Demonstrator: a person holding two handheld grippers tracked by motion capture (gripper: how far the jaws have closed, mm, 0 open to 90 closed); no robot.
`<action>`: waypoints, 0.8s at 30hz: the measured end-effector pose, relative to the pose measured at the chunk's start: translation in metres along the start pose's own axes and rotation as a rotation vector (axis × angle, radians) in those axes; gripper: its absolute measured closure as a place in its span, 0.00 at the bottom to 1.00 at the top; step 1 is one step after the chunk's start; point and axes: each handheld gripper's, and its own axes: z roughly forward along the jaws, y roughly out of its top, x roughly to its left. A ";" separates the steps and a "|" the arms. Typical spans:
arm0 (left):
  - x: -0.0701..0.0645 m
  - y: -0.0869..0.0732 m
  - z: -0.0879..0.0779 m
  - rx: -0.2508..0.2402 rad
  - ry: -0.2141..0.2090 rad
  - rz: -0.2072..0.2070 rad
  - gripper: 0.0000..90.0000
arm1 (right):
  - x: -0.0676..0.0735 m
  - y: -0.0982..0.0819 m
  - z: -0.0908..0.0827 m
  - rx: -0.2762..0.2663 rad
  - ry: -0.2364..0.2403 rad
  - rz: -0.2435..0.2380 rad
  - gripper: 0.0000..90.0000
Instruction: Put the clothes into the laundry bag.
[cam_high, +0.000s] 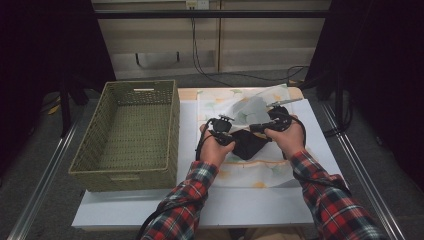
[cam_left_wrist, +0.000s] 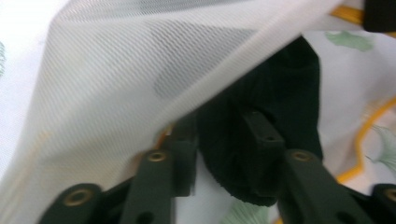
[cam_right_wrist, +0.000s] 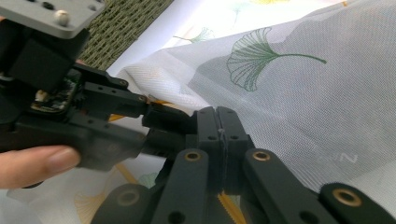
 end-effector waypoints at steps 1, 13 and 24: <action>-0.001 -0.001 -0.001 0.000 -0.002 -0.010 0.68 | 0.000 0.000 0.000 0.001 0.001 0.000 1.00; -0.006 -0.011 -0.018 0.054 0.006 0.044 0.39 | 0.006 0.003 -0.003 0.006 -0.010 -0.003 1.00; -0.018 -0.025 -0.013 0.074 -0.045 0.026 0.43 | 0.006 0.003 -0.003 0.007 -0.009 -0.006 1.00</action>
